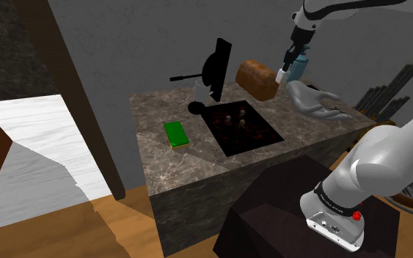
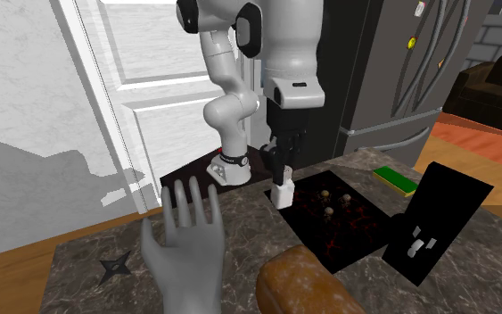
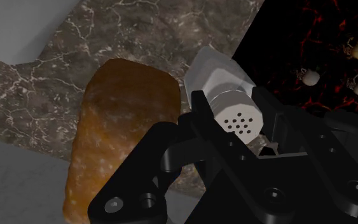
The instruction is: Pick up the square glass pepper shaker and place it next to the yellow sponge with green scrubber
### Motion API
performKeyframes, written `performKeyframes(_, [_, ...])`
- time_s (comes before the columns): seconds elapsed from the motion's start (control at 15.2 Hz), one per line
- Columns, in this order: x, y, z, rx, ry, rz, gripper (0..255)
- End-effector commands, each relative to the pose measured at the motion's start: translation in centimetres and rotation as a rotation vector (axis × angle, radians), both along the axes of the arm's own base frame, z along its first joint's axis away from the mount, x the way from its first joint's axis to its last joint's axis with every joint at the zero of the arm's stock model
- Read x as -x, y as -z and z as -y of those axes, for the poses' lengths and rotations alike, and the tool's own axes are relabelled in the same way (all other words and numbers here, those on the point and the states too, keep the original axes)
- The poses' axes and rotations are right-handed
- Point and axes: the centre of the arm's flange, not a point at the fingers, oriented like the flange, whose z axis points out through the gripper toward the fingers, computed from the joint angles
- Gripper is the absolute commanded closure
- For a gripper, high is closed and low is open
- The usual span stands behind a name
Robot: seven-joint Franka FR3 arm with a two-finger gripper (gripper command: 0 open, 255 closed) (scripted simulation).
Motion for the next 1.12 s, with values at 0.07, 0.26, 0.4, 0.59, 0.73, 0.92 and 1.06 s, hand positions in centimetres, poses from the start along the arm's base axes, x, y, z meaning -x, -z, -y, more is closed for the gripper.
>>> performKeyframes(0.07, [0.1, -0.1, -4.0, 0.001, 0.002, 0.0, 255])
performKeyframes(0.26, [0.0, -0.1, -8.0, 0.001, 0.002, 0.0, 255])
performKeyframes(0.4, [-0.1, -0.1, -10.6, 0.001, 0.002, 0.0, 255])
performKeyframes(0.59, [-0.2, -0.1, -14.6, 0.001, 0.002, 0.0, 255])
performKeyframes(0.73, [-0.2, -0.1, -17.2, 0.001, 0.002, 0.0, 255])
performKeyframes(0.92, [-0.3, -0.1, -21.2, 0.001, 0.002, 0.0, 255])
performKeyframes(1.06, [-0.4, -0.2, -23.8, 0.001, 0.002, 0.0, 255])
